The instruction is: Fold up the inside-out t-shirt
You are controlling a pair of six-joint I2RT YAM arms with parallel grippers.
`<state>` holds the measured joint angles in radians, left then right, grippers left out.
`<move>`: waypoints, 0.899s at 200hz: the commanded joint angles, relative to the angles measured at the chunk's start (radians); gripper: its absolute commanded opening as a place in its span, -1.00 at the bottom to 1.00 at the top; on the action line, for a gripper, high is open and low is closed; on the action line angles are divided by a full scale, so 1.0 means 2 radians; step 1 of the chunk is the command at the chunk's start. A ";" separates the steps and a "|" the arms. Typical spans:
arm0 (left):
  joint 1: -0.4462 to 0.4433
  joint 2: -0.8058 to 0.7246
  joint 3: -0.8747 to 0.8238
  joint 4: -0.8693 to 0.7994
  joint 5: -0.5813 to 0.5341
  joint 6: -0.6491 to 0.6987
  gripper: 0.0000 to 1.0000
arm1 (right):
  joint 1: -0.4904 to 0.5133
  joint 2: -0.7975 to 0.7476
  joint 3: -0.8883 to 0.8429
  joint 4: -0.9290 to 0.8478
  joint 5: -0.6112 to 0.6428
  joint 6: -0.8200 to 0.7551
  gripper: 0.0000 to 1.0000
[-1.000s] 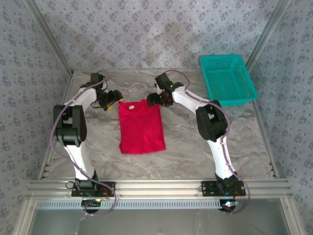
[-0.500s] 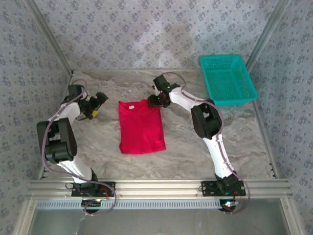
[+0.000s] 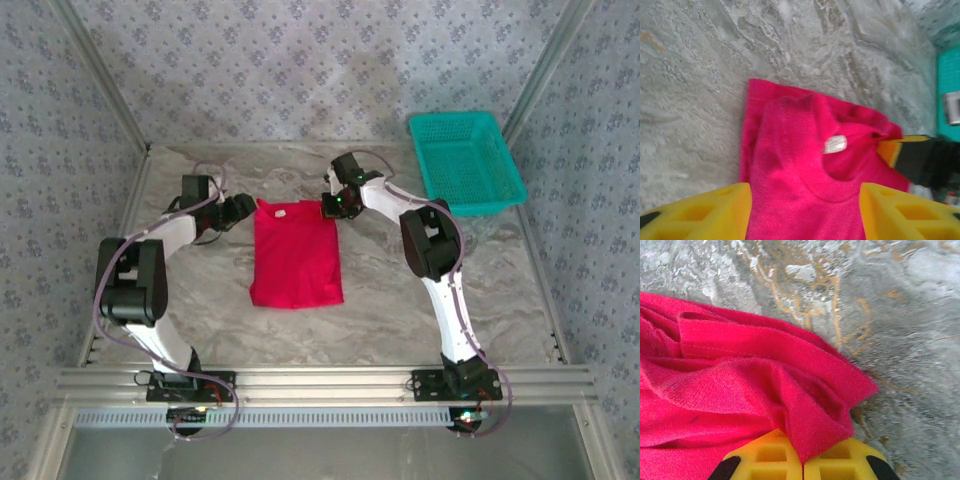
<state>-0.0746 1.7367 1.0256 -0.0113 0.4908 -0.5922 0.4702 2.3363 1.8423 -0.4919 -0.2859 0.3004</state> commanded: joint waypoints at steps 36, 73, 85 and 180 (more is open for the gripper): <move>0.000 0.051 0.019 0.053 -0.030 0.020 0.42 | 0.002 -0.003 -0.002 -0.021 -0.007 -0.007 -0.97; -0.011 0.082 0.025 0.088 -0.027 -0.008 0.17 | 0.002 0.000 0.002 -0.025 -0.010 -0.006 -0.98; -0.019 0.091 0.036 0.075 -0.039 -0.004 0.15 | 0.001 0.000 0.002 -0.025 -0.011 -0.006 -0.98; -0.063 0.152 0.094 -0.032 -0.118 0.019 -0.10 | -0.006 -0.007 -0.006 -0.023 -0.027 -0.003 -0.98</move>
<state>-0.1932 1.9991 1.1900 0.0269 0.3244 -0.5724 0.4667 2.3363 1.8423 -0.4931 -0.3050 0.3012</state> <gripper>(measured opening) 0.462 0.051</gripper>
